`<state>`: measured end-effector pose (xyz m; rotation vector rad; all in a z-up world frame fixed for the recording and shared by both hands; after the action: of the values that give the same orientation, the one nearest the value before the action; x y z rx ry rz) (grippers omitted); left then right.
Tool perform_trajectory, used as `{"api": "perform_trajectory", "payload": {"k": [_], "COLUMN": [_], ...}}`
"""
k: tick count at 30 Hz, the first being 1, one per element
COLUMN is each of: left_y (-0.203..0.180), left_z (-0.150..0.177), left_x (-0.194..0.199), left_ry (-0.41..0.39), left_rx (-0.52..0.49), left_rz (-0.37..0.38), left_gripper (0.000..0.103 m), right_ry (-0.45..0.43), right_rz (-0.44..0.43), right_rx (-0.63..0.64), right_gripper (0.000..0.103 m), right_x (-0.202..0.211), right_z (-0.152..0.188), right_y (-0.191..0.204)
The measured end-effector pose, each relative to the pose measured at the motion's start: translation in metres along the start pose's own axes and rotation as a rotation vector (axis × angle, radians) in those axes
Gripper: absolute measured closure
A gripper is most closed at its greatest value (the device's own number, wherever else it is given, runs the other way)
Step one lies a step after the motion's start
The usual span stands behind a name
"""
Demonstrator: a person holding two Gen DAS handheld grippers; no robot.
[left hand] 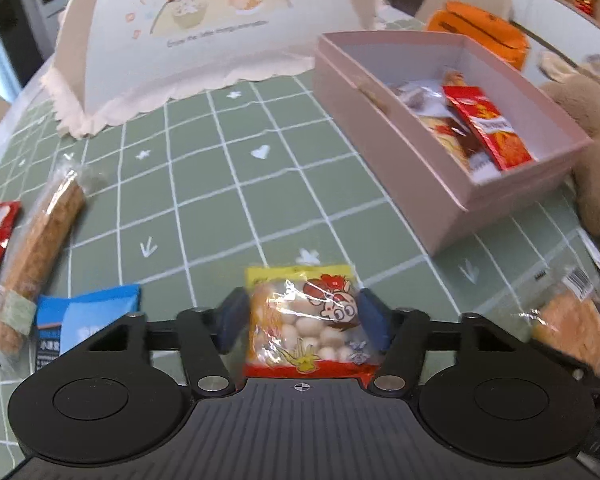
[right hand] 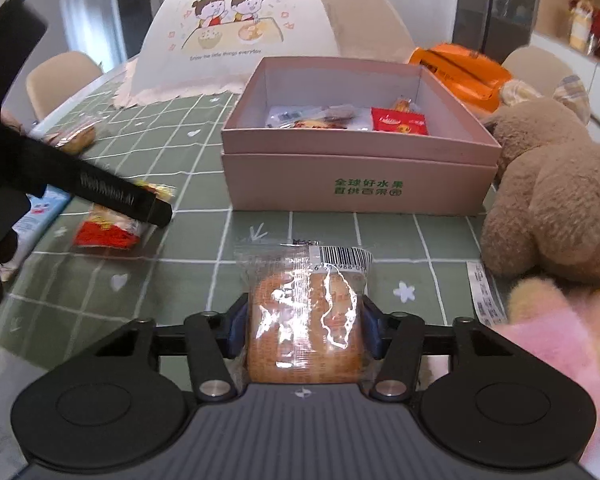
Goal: Organize snacks
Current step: 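Carry the egg-snack packet into the pink box and release it while the right carries bread over the box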
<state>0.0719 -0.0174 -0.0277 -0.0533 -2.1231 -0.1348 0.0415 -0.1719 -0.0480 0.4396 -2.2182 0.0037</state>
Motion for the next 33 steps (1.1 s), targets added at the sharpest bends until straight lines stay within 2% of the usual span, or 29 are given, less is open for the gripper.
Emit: {"api": "perform_trajectory", "payload": {"k": [4, 6, 8, 10, 12, 13, 15, 16, 17, 18, 19, 22, 23, 26, 31, 32, 33], "left_y": [-0.011, -0.019, -0.028, -0.034, -0.036, -0.037, -0.043, -0.048, -0.049, -0.047, -0.046, -0.032, -0.026, 0.002, 0.057, 0.066, 0.077], "left_z": [0.007, -0.001, -0.028, -0.077, -0.122, -0.146, -0.173, -0.182, -0.183, -0.181, -0.178, -0.163, -0.159, -0.150, -0.118, -0.112, -0.104], "left_x": [0.017, 0.042, 0.080, 0.121, 0.144, 0.148, 0.134, 0.110, 0.092, 0.076, 0.070, 0.061, 0.059, 0.058, 0.059, 0.060, 0.058], "left_ry": [-0.012, -0.056, -0.139, -0.255, -0.333, -0.357, -0.366, -0.324, -0.293, -0.281, -0.291, -0.286, -0.275, -0.274, -0.247, -0.234, -0.219], "left_rx": [-0.035, -0.012, 0.004, -0.019, -0.018, -0.004, -0.004, -0.015, -0.011, -0.001, 0.013, 0.128, 0.141, 0.131, 0.206, 0.215, 0.225], "left_rz": [0.040, 0.107, 0.215, 0.274, 0.315, 0.345, 0.392, 0.396, 0.378, 0.346, 0.346, 0.415, 0.410, 0.315, 0.194, 0.167, 0.135], "left_gripper": [0.045, 0.047, 0.047, 0.047, 0.045, 0.043, 0.042, 0.042, 0.047, 0.048, 0.048, 0.048, 0.048, 0.048, 0.048, 0.048, 0.048], "right_ry": [-0.024, -0.058, -0.089, -0.127, -0.171, -0.193, -0.226, -0.229, -0.222, -0.214, -0.208, -0.202, -0.201, -0.212, -0.263, -0.266, -0.246], "right_rz": [-0.037, -0.050, -0.063, -0.066, -0.058, -0.052, -0.025, -0.013, -0.004, 0.003, 0.014, 0.031, 0.034, 0.046, 0.035, 0.027, 0.035], "right_rx": [0.008, 0.011, 0.016, 0.036, 0.059, 0.066, 0.073, 0.067, 0.055, 0.045, 0.034, 0.019, 0.020, 0.043, 0.087, 0.102, 0.111], "right_gripper": [0.051, 0.051, 0.051, 0.051, 0.051, 0.051, 0.051, 0.051, 0.051, 0.051, 0.051, 0.051, 0.051, 0.051, 0.050, 0.048, 0.040], "right_x": [0.028, 0.050, 0.070, 0.088, 0.103, 0.108, 0.111, 0.109, 0.105, 0.102, 0.099, 0.092, 0.090, 0.082, 0.057, 0.050, 0.039], "right_z": [-0.003, -0.008, -0.018, -0.035, -0.056, -0.067, -0.084, -0.089, -0.094, -0.097, -0.099, -0.108, -0.111, -0.125, -0.165, -0.175, -0.184], "right_y": [-0.002, -0.006, -0.009, -0.012, -0.013, -0.014, -0.018, -0.019, -0.022, -0.024, -0.027, -0.033, -0.034, -0.031, -0.014, -0.010, -0.008]}}
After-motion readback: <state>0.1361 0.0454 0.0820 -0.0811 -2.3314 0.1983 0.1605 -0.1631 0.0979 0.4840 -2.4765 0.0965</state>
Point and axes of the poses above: each gripper's, at about its wrist camera, not at the fingertips, and x roughly against the way its jaws point, y to its left, z to its underside, the point moved 7 cm from there along -x, roughly the way its jaws point, and after that the axes turned 7 degrees about -x, right-handed, at the moved point
